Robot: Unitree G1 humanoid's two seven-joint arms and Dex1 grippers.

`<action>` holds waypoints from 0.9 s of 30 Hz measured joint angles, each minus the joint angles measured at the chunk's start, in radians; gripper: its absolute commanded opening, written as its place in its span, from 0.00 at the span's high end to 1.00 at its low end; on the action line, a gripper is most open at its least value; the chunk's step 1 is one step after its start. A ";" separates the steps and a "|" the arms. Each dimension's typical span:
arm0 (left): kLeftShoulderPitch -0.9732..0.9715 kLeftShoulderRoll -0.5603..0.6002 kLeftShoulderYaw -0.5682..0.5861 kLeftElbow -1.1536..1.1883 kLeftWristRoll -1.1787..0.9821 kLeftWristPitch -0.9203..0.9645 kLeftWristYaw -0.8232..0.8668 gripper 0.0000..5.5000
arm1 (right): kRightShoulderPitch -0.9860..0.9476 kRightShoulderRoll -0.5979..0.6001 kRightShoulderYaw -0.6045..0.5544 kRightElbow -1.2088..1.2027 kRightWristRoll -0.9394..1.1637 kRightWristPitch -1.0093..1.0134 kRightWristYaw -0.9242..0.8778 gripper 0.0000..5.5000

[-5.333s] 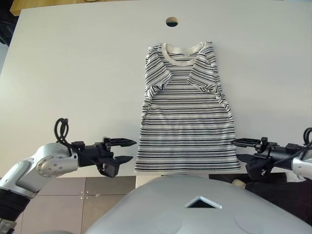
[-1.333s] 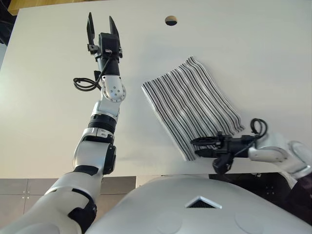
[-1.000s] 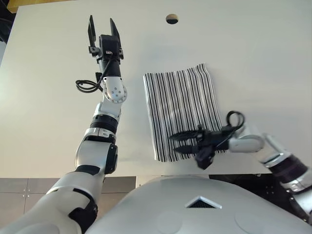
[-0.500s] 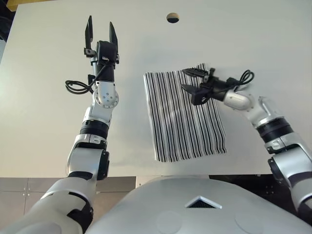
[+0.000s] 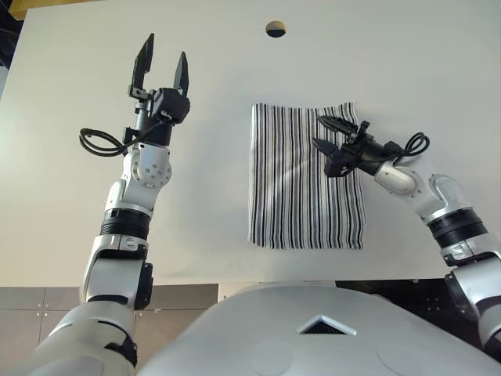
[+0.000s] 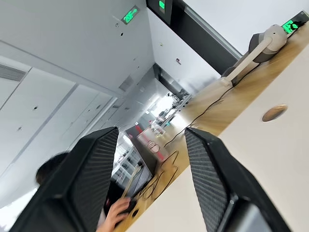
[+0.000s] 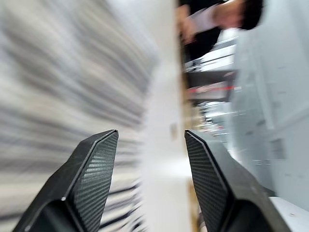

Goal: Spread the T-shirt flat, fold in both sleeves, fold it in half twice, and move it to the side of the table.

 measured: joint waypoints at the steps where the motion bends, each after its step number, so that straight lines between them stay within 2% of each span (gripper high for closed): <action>1: 0.023 0.030 -0.027 -0.033 0.021 -0.031 -0.037 0.53 | 0.023 0.003 -0.038 -0.066 0.059 -0.030 -0.015 0.54; 3: 0.091 0.103 -0.070 -0.093 0.050 -0.084 -0.130 0.50 | 0.116 -0.048 -0.125 -0.181 0.164 -0.049 0.000 0.48; 7: 0.278 0.258 -0.071 -0.243 0.024 -0.062 -0.322 0.39 | 0.501 -0.313 -0.299 -0.319 0.260 -0.024 0.165 0.35; 10: 0.454 0.361 -0.093 -0.390 -0.001 -0.040 -0.477 0.36 | 0.827 -0.433 -0.417 -0.391 0.234 0.003 0.269 0.34; 12: 0.498 0.425 -0.109 -0.493 -0.054 -0.026 -0.592 0.36 | 0.962 -0.458 -0.484 -0.428 0.198 0.031 0.299 0.34; 15: 0.501 0.447 -0.166 -0.603 -0.111 -0.004 -0.726 0.36 | 0.989 -0.493 -0.495 -0.511 0.180 0.054 0.379 0.34; 19: 0.445 0.422 -0.258 -0.635 -0.160 -0.009 -0.848 0.36 | 0.838 -0.493 -0.347 -0.577 0.188 0.056 0.514 0.34; 27: 0.322 0.303 -0.315 -0.539 -0.105 -0.067 -0.856 0.36 | 0.631 -0.483 -0.230 -0.511 0.192 0.030 0.596 0.34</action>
